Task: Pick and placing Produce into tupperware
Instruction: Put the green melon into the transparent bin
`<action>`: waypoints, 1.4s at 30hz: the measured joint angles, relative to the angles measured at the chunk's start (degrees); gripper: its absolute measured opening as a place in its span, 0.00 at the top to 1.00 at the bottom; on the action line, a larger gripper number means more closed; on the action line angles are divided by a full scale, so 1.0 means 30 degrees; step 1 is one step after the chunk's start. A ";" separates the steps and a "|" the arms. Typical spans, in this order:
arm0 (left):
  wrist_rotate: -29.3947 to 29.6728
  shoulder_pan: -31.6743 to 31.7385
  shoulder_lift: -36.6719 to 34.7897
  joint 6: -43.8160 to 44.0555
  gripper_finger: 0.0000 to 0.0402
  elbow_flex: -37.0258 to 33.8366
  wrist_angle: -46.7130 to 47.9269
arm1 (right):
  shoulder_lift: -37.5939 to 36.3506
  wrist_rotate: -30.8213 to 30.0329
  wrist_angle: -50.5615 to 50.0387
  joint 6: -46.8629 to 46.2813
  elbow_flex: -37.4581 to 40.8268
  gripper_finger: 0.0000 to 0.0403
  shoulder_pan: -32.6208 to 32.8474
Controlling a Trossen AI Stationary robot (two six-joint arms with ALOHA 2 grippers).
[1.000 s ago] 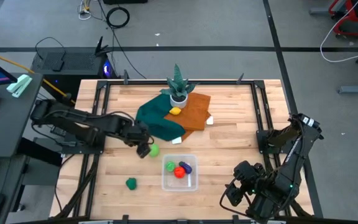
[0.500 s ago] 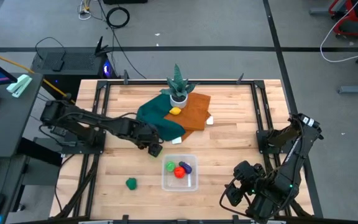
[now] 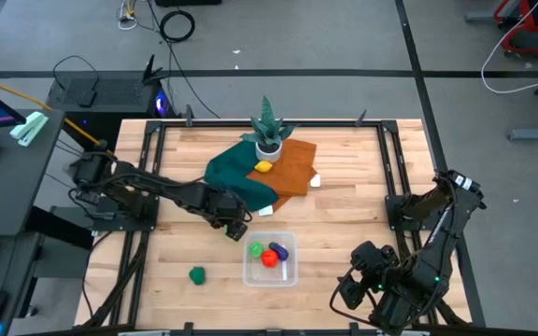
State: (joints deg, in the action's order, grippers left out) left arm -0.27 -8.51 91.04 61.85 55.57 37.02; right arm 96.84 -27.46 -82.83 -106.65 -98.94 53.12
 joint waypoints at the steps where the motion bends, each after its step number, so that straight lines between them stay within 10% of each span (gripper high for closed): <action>1: 0.0000 0.0010 0.0028 -0.0166 0.25 -0.0001 0.0107 | 0.0000 0.0014 0.0000 0.0008 0.0000 0.23 0.0000; 42: -0.0018 0.0029 0.2078 -0.5364 0.25 0.0007 -0.2715 | 0.0000 0.0016 0.0415 0.0233 0.0000 0.23 -0.0007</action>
State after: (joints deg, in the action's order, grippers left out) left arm -0.33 -8.43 97.27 45.76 55.59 28.88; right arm 96.84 -27.41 -81.58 -105.95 -98.94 53.10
